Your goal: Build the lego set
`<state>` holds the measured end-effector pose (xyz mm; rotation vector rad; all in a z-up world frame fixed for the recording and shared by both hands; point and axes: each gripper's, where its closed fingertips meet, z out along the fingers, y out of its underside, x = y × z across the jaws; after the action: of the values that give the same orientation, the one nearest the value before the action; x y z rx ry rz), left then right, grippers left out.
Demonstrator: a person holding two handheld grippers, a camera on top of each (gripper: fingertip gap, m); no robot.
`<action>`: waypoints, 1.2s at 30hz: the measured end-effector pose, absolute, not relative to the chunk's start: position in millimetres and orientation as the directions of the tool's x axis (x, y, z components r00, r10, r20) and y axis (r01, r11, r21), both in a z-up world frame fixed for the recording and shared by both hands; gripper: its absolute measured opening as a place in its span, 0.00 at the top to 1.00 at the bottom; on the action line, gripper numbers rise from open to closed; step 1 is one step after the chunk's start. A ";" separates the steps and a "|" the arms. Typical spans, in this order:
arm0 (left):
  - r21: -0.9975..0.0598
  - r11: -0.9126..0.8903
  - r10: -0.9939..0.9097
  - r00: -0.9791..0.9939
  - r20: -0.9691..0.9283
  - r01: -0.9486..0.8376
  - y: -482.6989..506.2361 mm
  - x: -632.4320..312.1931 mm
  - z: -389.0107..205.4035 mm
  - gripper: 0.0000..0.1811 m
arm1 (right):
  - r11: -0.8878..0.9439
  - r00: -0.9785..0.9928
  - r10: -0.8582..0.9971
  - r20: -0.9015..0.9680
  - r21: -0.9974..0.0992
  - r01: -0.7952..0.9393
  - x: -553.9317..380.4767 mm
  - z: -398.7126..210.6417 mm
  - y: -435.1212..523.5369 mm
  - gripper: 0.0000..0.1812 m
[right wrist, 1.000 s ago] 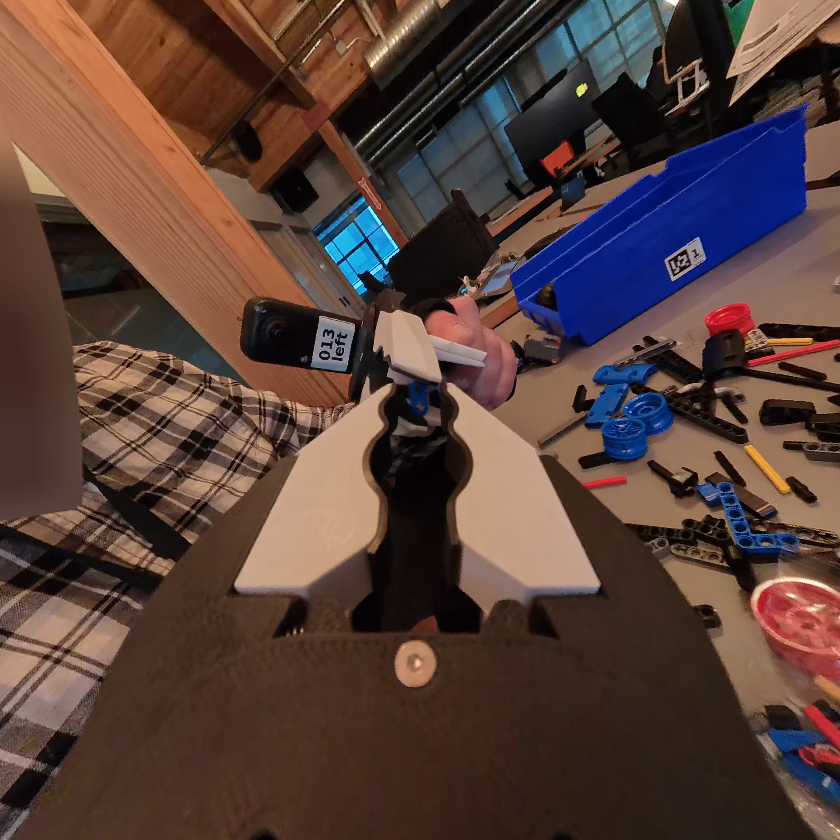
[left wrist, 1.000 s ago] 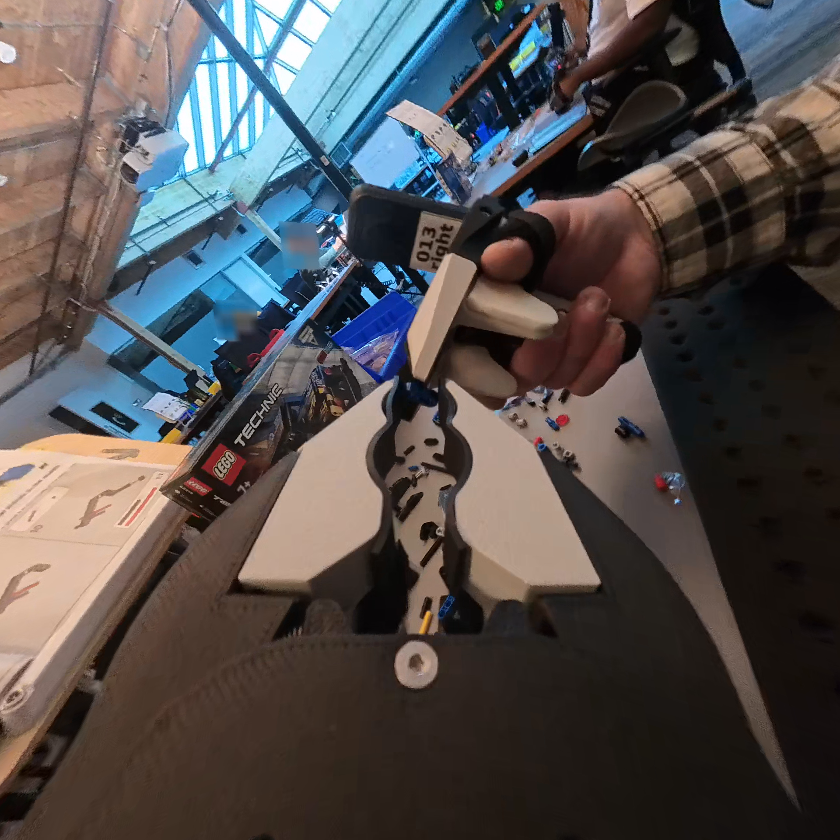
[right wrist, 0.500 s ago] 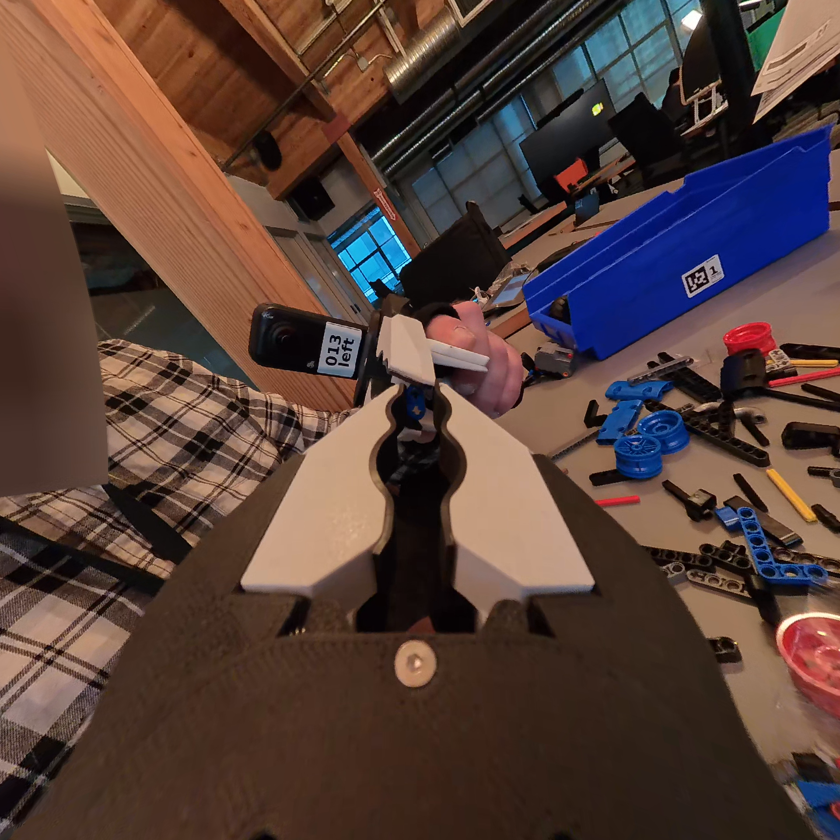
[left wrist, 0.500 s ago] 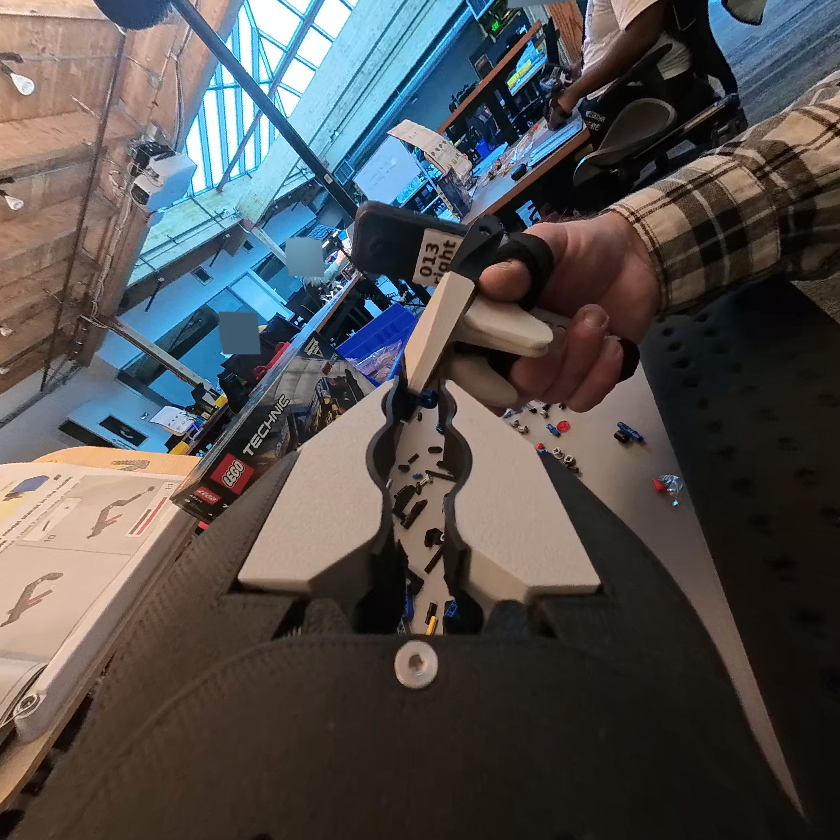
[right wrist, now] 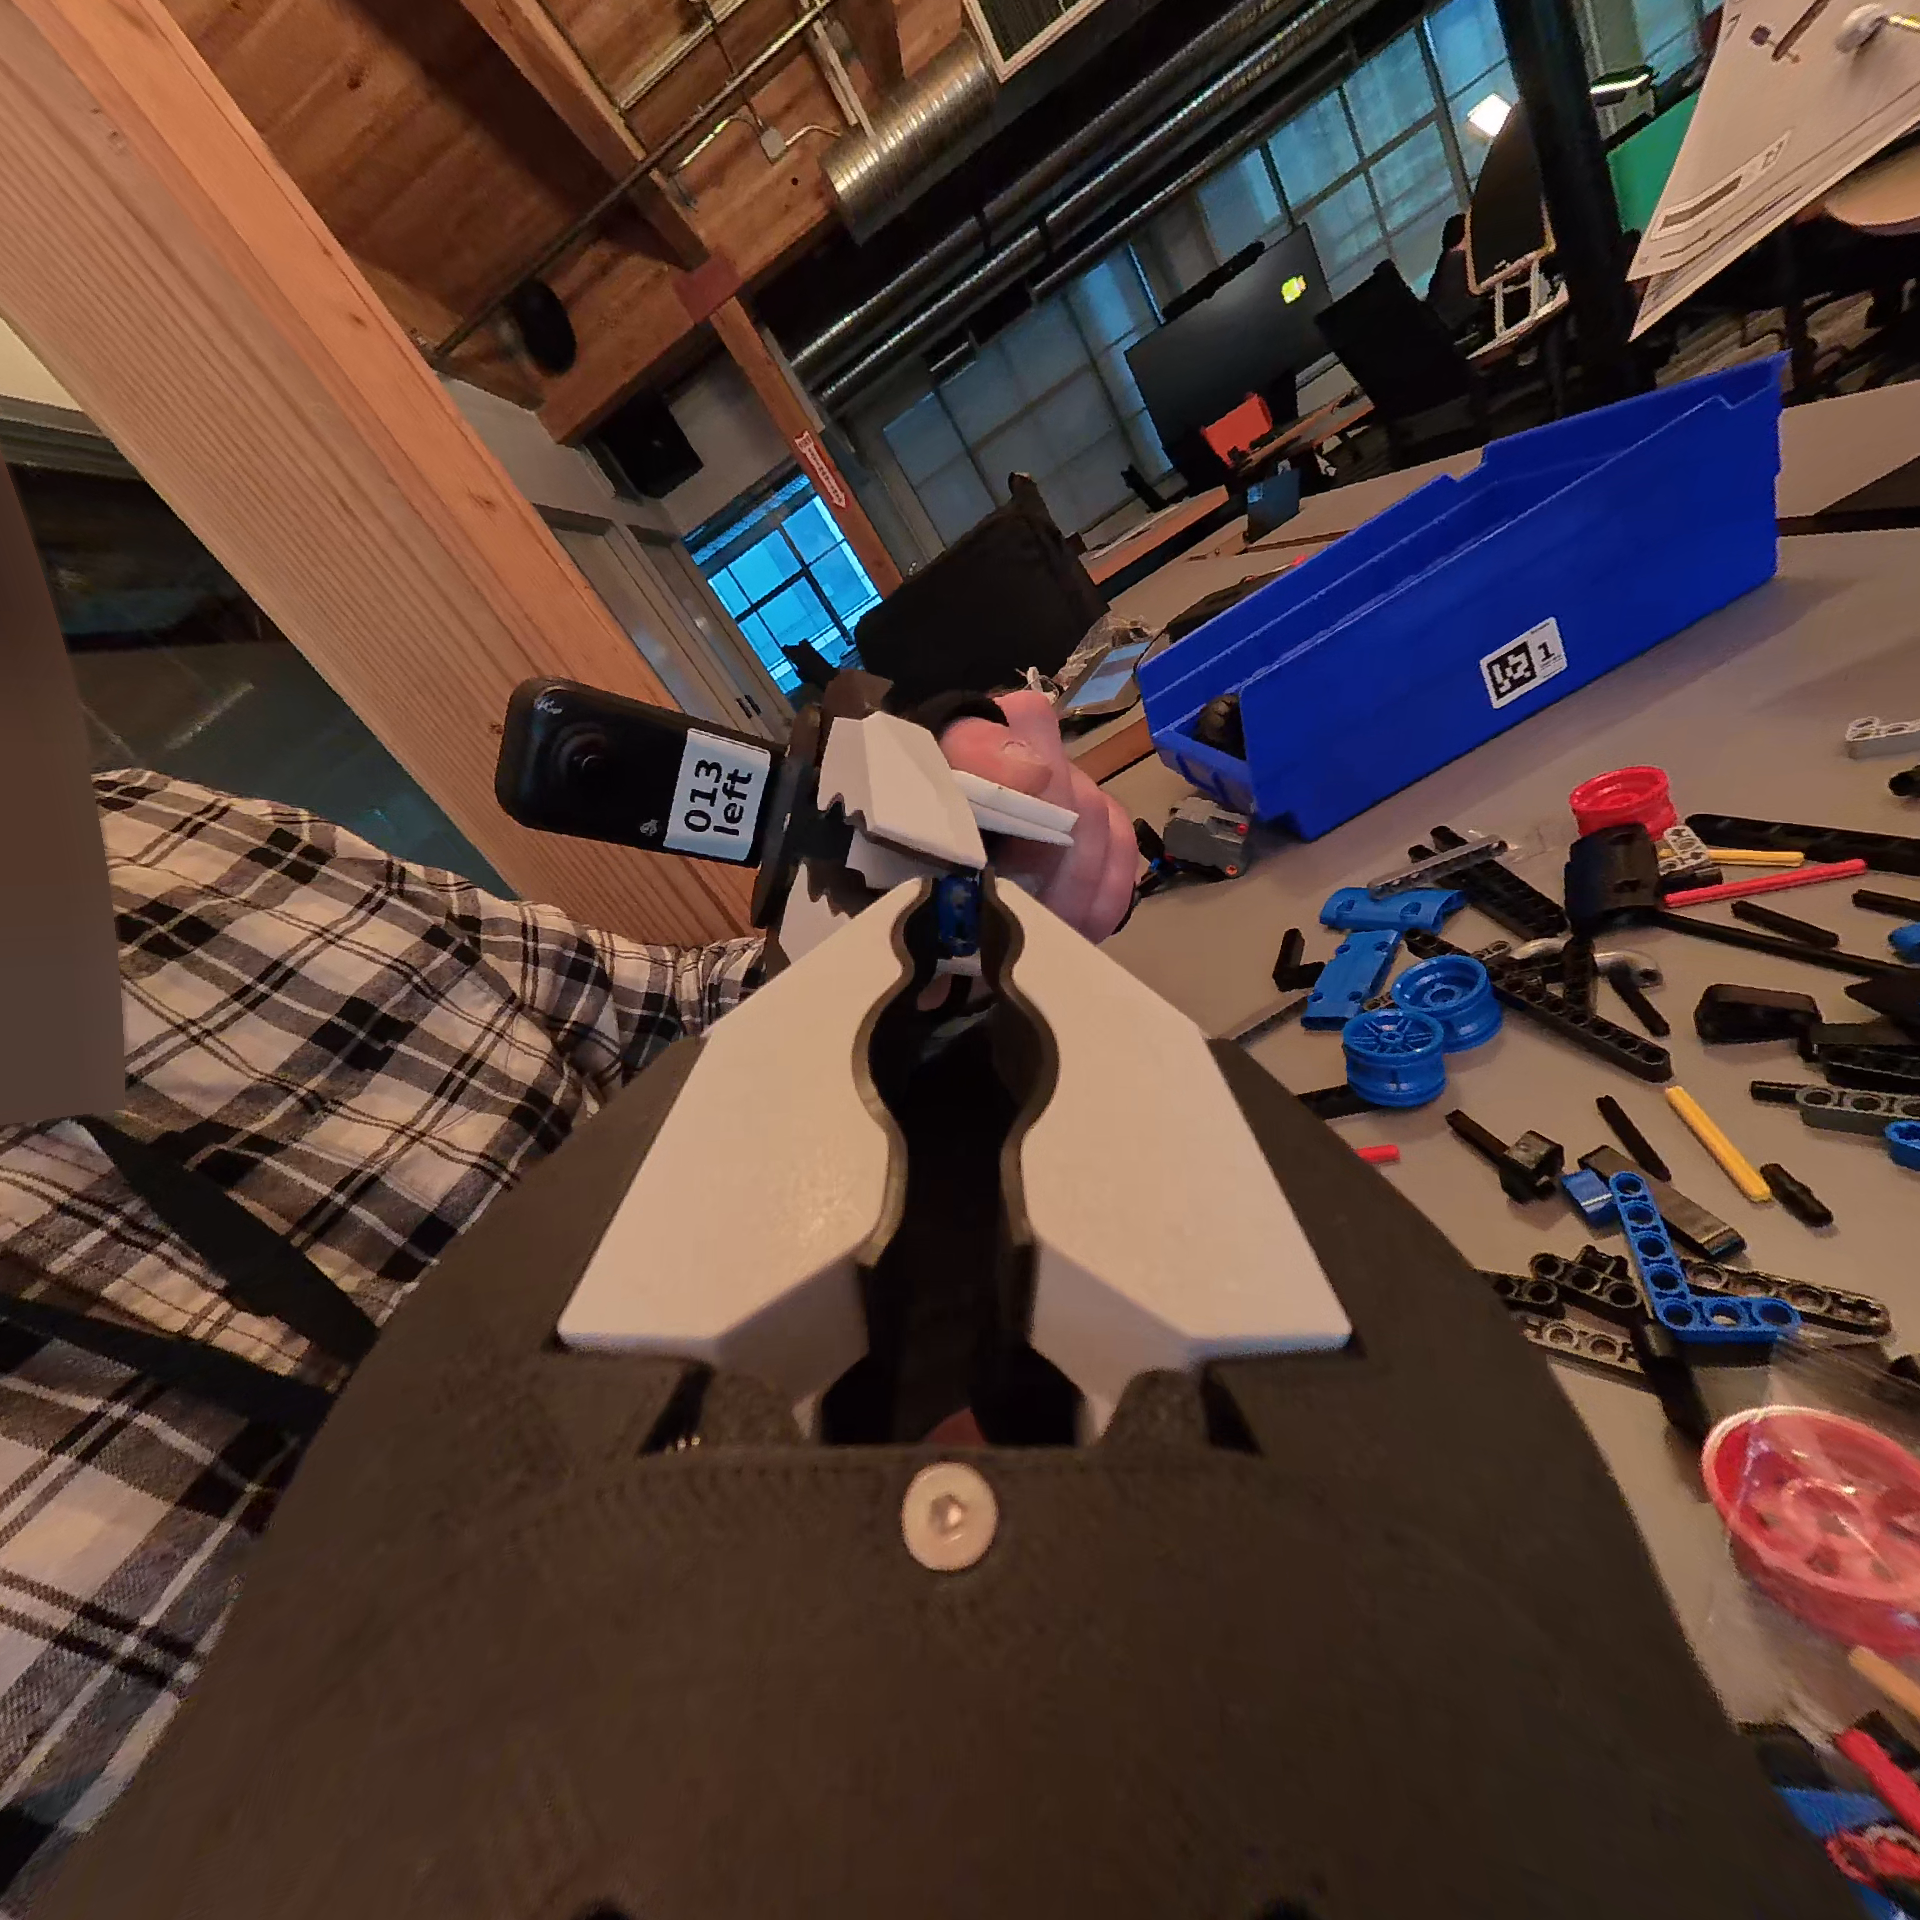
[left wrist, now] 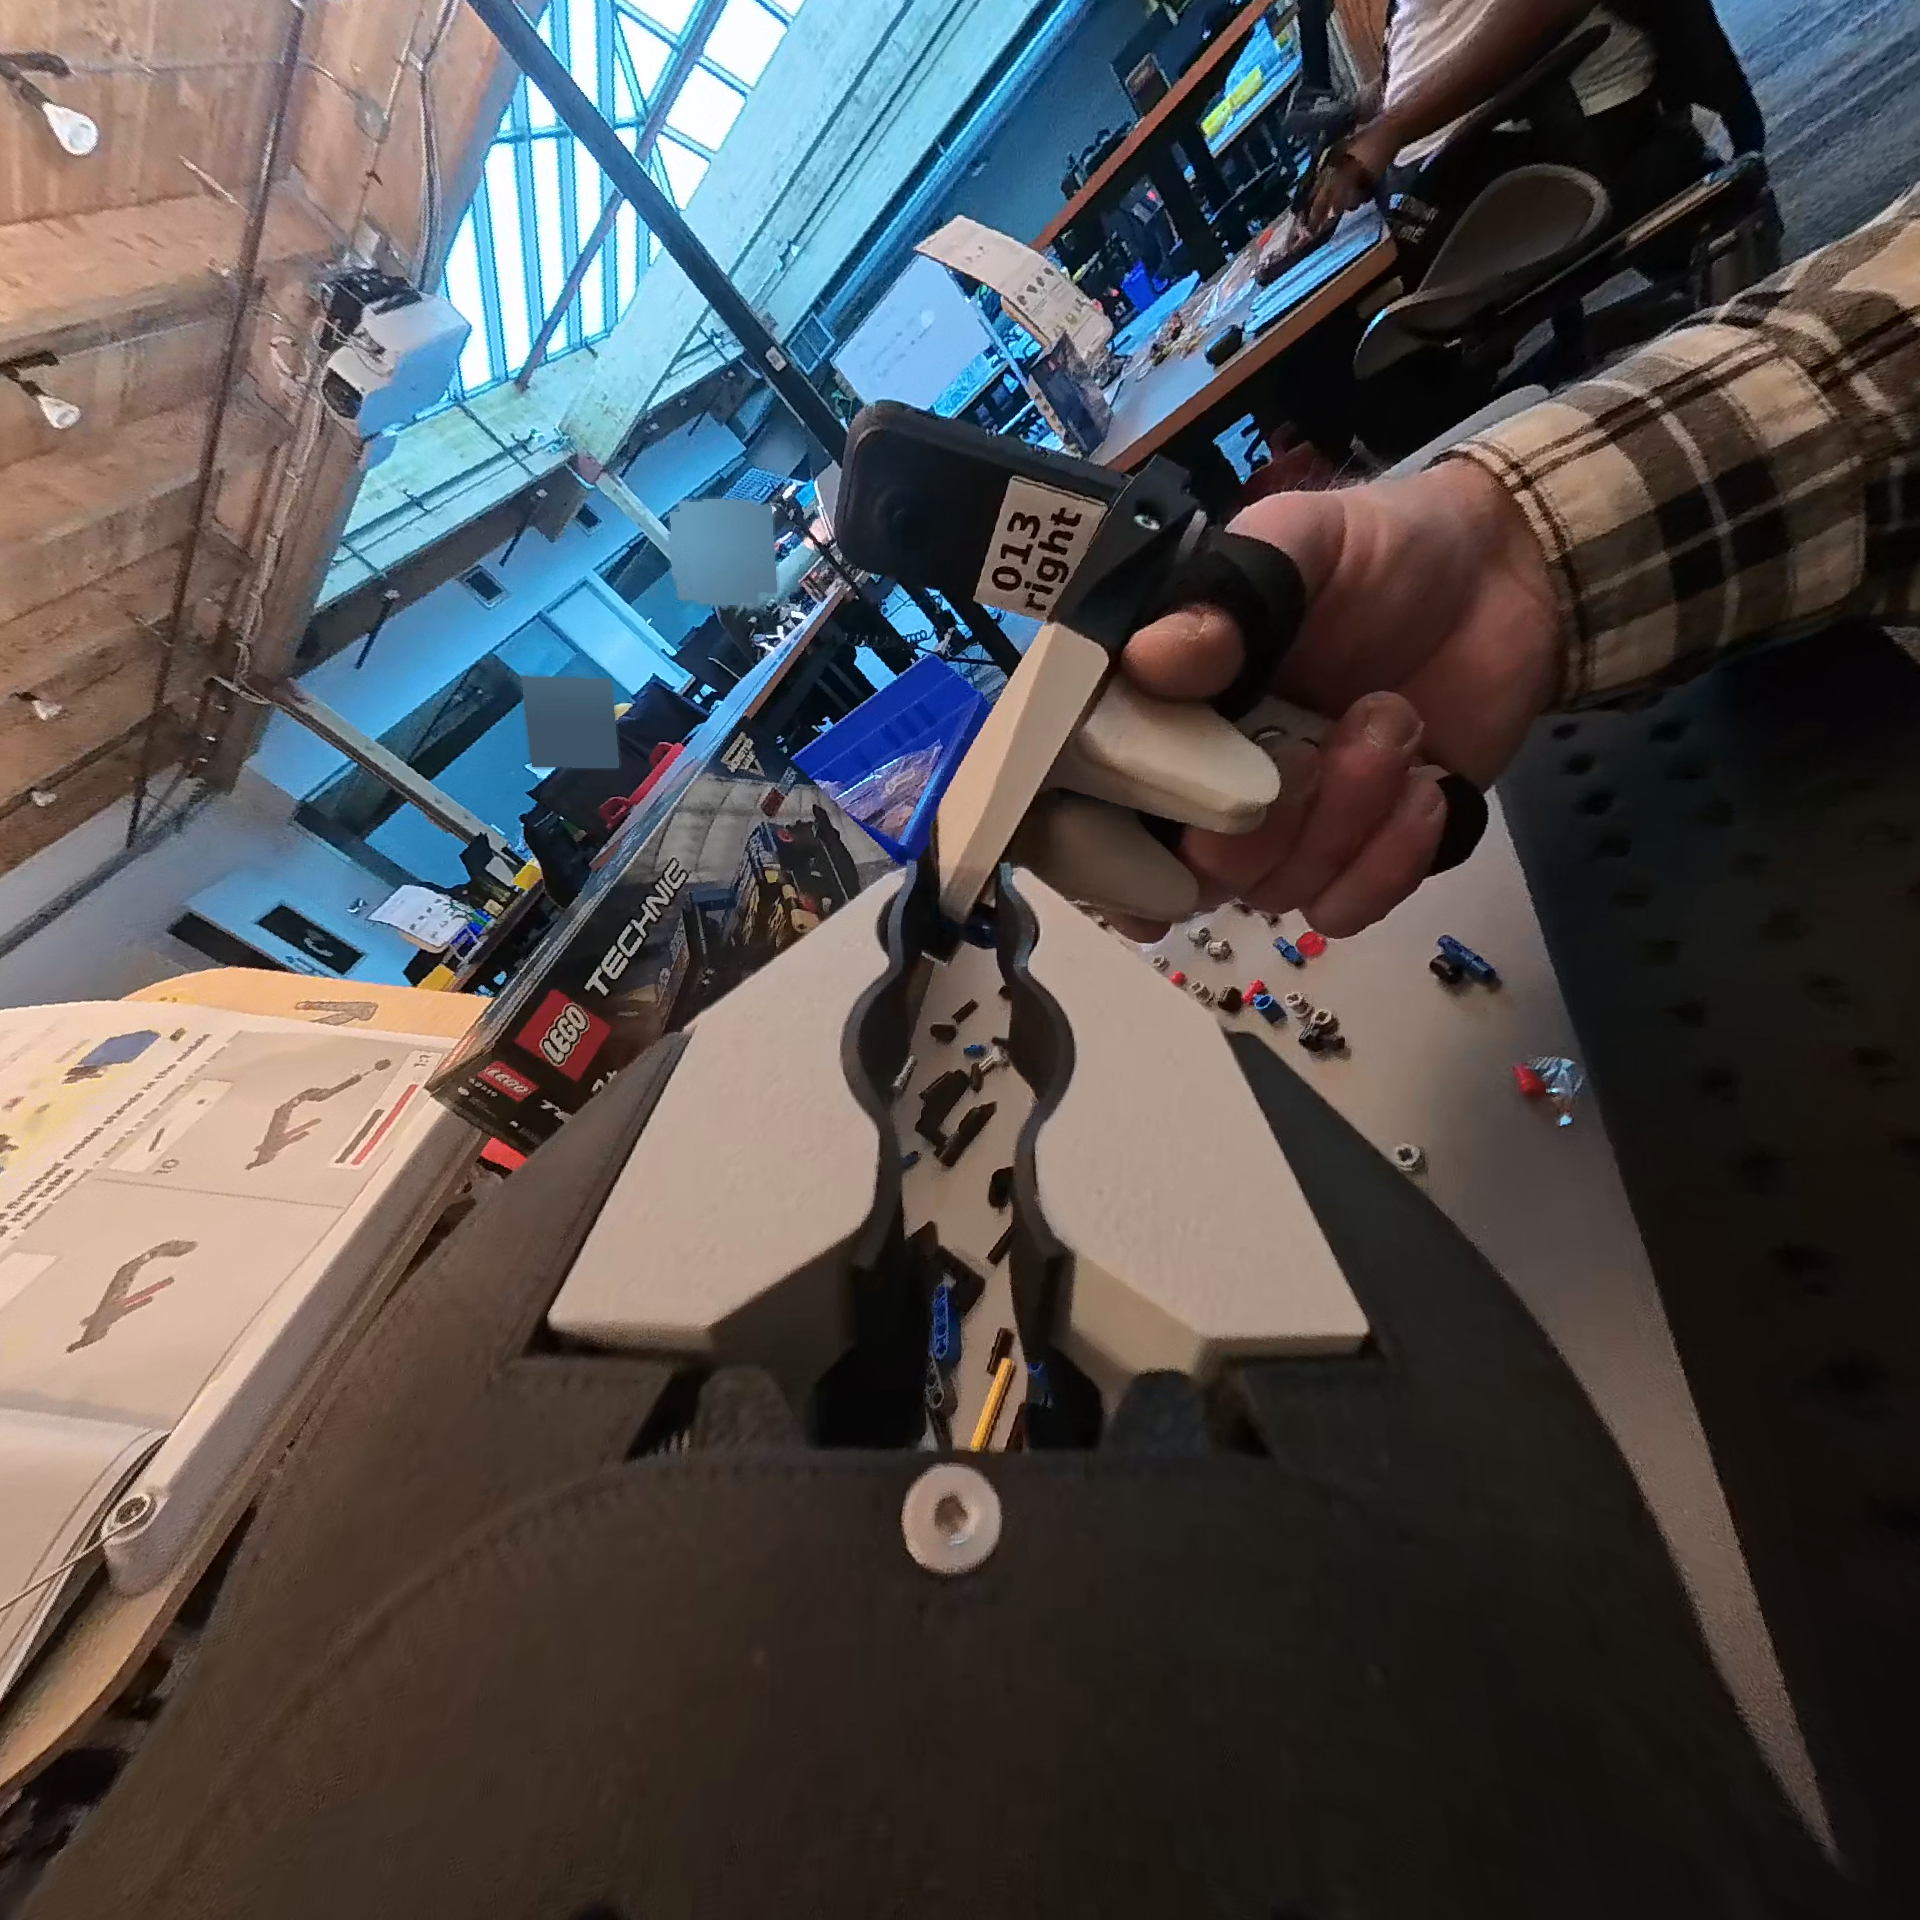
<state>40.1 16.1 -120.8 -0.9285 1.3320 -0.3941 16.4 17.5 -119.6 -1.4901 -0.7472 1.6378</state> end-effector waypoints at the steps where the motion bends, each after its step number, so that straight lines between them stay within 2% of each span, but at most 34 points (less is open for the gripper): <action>1: -0.761 0.596 -0.722 0.245 -0.647 -0.254 17.6 39.5 -121.4 0.94 | -0.521 0.001 0.849 -0.528 -0.838 -0.161 16.4 -120.4 19.0 0.97; 13: -0.782 0.557 -0.737 0.268 -0.620 -0.280 29.4 26.6 -126.5 0.89 | -0.523 0.041 0.843 -0.536 -0.836 -0.168 19.8 -129.4 30.2 0.97; 19: -0.774 0.500 -0.773 0.202 -0.601 -0.388 32.7 1.3 -137.1 0.86 | -0.495 0.121 0.852 -0.509 -0.859 -0.131 30.7 -140.1 33.9 0.97; 22: -0.771 0.422 -0.835 0.127 -0.536 -0.478 27.2 -14.1 -161.2 0.84 | -0.483 0.181 0.851 -0.493 -0.870 -0.102 38.6 -153.1 38.9 0.97; 26: -0.711 0.284 -0.921 0.022 -0.388 -0.644 16.5 -38.9 -217.5 0.80 | -0.480 0.225 0.845 -0.486 -0.873 -0.084 44.4 -165.6 42.7 0.97; 32: -0.649 0.209 -0.954 -0.007 -0.299 -0.731 14.7 -46.5 -266.1 0.85 | -0.439 0.272 0.863 -0.426 -0.898 -0.017 41.4 -177.0 40.9 0.97; 36: -0.657 0.171 -0.968 0.001 -0.253 -0.734 18.9 -39.9 -277.7 0.88 | -0.416 0.290 0.871 -0.398 -0.909 0.002 40.0 -179.6 40.2 0.98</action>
<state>-39.9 18.9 -277.7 -1.6153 1.7852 -0.4472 40.0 40.2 -179.6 -1.6845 -0.8042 1.2477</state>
